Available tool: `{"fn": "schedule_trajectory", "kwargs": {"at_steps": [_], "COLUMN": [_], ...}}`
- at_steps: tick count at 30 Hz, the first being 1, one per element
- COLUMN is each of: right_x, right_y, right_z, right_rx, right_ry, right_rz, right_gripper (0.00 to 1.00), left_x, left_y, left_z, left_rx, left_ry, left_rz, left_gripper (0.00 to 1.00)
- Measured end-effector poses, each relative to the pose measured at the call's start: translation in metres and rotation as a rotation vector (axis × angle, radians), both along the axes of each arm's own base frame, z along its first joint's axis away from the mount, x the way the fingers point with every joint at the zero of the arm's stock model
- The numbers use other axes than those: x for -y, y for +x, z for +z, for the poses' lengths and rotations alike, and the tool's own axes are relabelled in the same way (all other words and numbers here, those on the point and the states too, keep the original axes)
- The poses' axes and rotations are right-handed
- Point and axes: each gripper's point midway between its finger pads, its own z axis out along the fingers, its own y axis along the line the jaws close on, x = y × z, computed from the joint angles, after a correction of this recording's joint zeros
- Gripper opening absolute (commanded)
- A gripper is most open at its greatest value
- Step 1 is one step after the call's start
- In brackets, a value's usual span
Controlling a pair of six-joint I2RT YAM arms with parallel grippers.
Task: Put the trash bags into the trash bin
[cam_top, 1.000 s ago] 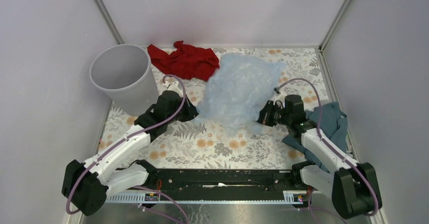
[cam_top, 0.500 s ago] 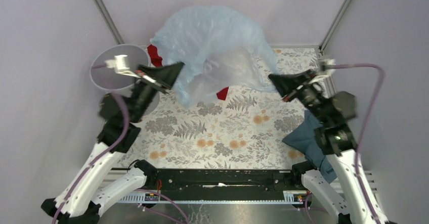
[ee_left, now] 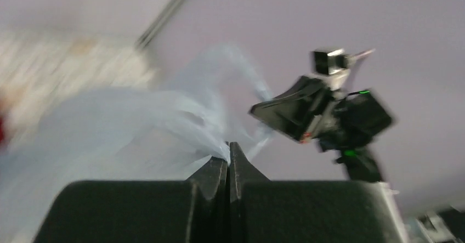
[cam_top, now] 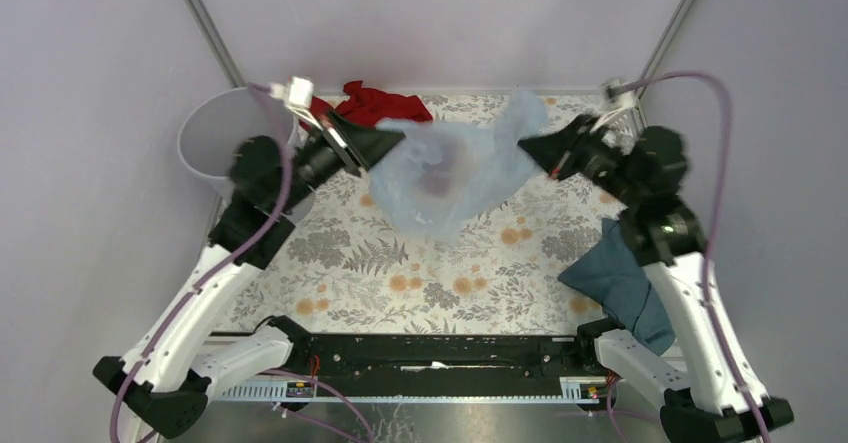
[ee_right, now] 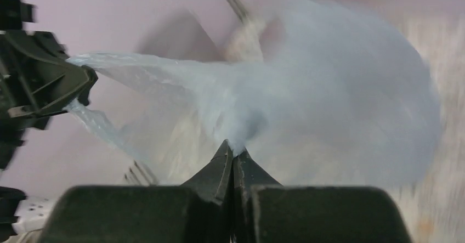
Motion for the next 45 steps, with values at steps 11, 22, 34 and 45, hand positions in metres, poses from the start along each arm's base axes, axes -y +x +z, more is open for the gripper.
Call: {"fn": "schedule_trajectory", "kwargs": {"at_steps": [11, 22, 34, 45], "right_x": [0.02, 0.009, 0.008, -0.012], "right_y": [-0.029, -0.008, -0.015, -0.02], "right_z": [0.014, 0.035, -0.073, 0.112], "right_rx": [0.263, 0.128, -0.048, 0.319], "right_ry": [-0.031, -0.063, -0.068, 0.086], "right_rz": [-0.047, -0.004, 0.001, 0.122], "right_gripper": [0.0, 0.0, 0.0, 0.0], "left_x": [-0.035, 0.005, -0.026, -0.002], "left_y": [0.0, -0.002, 0.022, -0.037], "left_z": [0.034, 0.01, -0.045, 0.1], "left_rx": [0.186, 0.123, 0.034, 0.462], "left_ry": [-0.041, 0.053, 0.184, -0.003], "left_rz": [0.173, -0.047, 0.161, -0.119], "left_gripper": [0.0, 0.0, 0.0, 0.0]}}
